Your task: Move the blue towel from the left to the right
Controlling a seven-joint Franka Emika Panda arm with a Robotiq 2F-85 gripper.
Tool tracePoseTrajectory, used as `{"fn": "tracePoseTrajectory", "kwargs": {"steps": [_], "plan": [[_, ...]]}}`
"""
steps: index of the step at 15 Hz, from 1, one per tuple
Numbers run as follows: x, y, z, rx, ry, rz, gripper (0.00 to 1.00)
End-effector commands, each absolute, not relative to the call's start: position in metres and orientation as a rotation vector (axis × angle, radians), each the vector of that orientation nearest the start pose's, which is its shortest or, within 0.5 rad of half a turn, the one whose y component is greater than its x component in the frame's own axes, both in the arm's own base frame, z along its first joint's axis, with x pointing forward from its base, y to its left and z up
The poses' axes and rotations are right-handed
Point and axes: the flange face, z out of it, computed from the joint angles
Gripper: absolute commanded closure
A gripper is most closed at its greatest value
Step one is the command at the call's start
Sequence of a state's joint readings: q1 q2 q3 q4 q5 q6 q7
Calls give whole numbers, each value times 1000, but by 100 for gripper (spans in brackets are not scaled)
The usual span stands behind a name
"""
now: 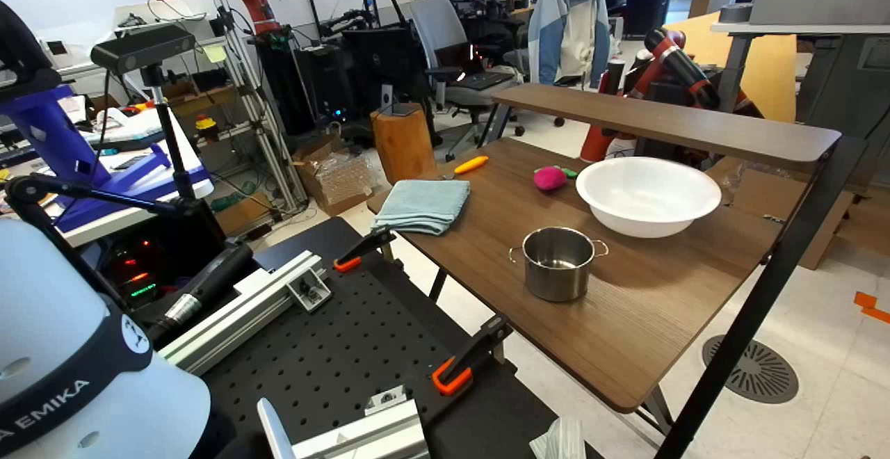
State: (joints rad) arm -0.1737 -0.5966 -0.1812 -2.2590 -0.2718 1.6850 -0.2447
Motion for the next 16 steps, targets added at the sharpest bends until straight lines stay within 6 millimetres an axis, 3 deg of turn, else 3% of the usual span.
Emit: {"fn": "tracePoseTrajectory", "kwargs": {"steps": [1, 10, 13, 16], "plan": [[338, -167, 580, -3306, 85, 54, 0], [341, -165, 576, -3293, 70, 31, 0], [360, -147, 560, -3266, 36, 24, 0], [383, -113, 538, -3215, -41, -92, 0]]}}
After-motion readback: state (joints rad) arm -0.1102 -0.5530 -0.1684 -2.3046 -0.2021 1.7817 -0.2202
